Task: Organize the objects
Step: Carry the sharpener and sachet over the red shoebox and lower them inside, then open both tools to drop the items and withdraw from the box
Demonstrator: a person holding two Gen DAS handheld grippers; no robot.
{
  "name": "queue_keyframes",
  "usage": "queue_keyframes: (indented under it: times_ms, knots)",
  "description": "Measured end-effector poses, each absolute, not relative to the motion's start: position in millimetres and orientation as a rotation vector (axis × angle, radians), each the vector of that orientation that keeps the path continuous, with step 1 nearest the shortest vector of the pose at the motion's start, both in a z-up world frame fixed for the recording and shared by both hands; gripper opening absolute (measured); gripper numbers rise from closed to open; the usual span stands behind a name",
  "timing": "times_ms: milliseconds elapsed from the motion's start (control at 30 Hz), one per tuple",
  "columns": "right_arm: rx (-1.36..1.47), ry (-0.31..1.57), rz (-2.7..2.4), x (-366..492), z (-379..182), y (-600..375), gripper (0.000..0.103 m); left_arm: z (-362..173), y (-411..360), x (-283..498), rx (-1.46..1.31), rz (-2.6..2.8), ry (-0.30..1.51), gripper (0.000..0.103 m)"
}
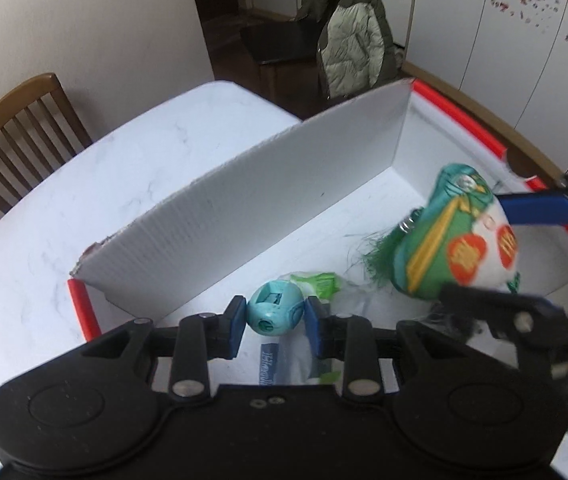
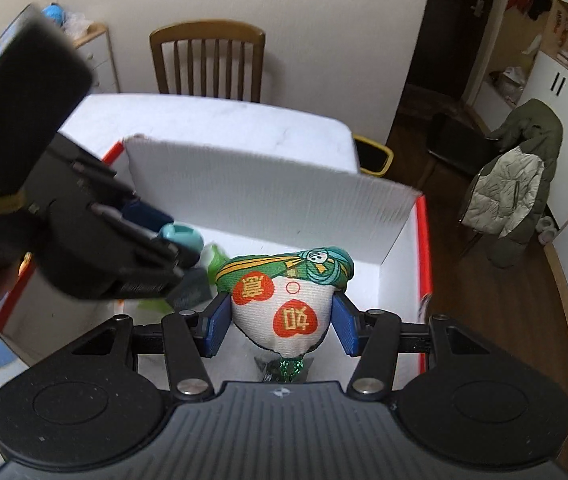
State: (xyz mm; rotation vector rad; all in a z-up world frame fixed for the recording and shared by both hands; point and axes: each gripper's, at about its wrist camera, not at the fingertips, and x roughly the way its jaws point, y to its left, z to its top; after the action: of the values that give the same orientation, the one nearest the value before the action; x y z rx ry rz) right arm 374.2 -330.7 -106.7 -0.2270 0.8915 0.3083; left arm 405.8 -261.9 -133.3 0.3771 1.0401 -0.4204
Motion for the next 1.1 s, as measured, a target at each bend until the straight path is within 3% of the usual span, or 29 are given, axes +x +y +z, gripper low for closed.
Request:
queue_keyframes:
  times_ms: [433, 633, 700, 867, 1100]
  knots:
    - [-0.218, 0.945, 0.297, 363, -131, -332, 0.055, -143, -264, 403, 0.414, -0.405, 1.079, 0.031]
    - [-0.152, 0.92, 0.287, 362, -123, -346, 0.058, -137, -267, 399, 0.389, -0.407, 1.062, 0.044]
    - [-0.138, 0.913, 0.294, 360, -120, -349, 0.058, -133, -265, 396, 0.373, -0.407, 1.05, 0.058]
    - [-0.111, 0.886, 0.297, 350, -107, -355, 0.064, -121, -256, 387, 0.336, -0.416, 1.021, 0.063]
    - [-0.085, 0.839, 0.302, 334, -82, -355, 0.064, -97, -231, 367, 0.291, -0.418, 0.977, 0.068]
